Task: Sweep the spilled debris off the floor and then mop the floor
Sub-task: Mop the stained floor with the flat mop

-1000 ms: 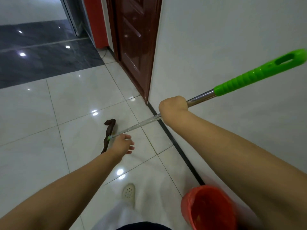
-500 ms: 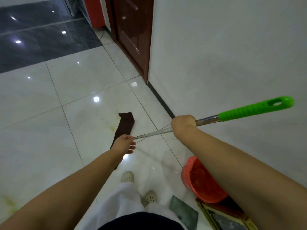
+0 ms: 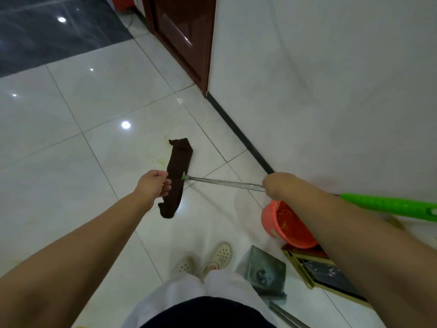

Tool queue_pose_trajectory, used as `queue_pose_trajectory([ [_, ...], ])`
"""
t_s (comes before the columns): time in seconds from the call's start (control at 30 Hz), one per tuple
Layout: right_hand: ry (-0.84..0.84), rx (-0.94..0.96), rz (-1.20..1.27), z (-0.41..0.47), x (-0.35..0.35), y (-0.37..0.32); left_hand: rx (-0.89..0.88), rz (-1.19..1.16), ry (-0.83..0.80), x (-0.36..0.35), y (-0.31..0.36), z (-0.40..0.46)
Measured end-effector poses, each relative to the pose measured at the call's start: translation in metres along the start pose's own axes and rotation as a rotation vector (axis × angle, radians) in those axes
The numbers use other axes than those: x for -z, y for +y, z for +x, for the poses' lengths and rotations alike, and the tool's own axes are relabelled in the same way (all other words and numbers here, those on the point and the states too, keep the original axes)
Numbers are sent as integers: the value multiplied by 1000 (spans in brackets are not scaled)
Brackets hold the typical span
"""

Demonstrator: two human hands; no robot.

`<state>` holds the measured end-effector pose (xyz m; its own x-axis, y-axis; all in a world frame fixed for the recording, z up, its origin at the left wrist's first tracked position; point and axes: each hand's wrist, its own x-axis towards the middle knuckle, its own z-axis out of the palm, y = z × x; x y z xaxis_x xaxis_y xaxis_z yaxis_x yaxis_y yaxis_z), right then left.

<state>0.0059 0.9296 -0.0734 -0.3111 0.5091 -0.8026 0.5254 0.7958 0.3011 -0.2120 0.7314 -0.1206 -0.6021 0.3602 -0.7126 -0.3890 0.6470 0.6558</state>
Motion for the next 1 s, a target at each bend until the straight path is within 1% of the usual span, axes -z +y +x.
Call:
queue_pose_trajectory([
  [0.2,85,7,97,-14,-23,-35,41,38,-38,30,-40,-3],
  [0.4,77,-4,281,-13,-49,-92,63,7,-69,46,-73,-6],
  [0.5,102,-8,337,-8,-51,-115,54,3,-79,47,-80,-6],
  [0.63,72,-16,432,-6,-55,-126,23,6,-105,30,-85,-12],
  [0.77,-95,57,703,-16,-68,-137,7,3,-185,-4,-93,-30],
  [0.87,-82,119,815,-27,-86,-151,20,-10,-252,-33,-102,-48],
  [0.9,-77,131,911,-31,-94,-156,24,-10,-274,-42,-107,-54],
  [1.0,-168,85,1430,-41,-121,-168,14,4,-279,-66,-126,-70],
])
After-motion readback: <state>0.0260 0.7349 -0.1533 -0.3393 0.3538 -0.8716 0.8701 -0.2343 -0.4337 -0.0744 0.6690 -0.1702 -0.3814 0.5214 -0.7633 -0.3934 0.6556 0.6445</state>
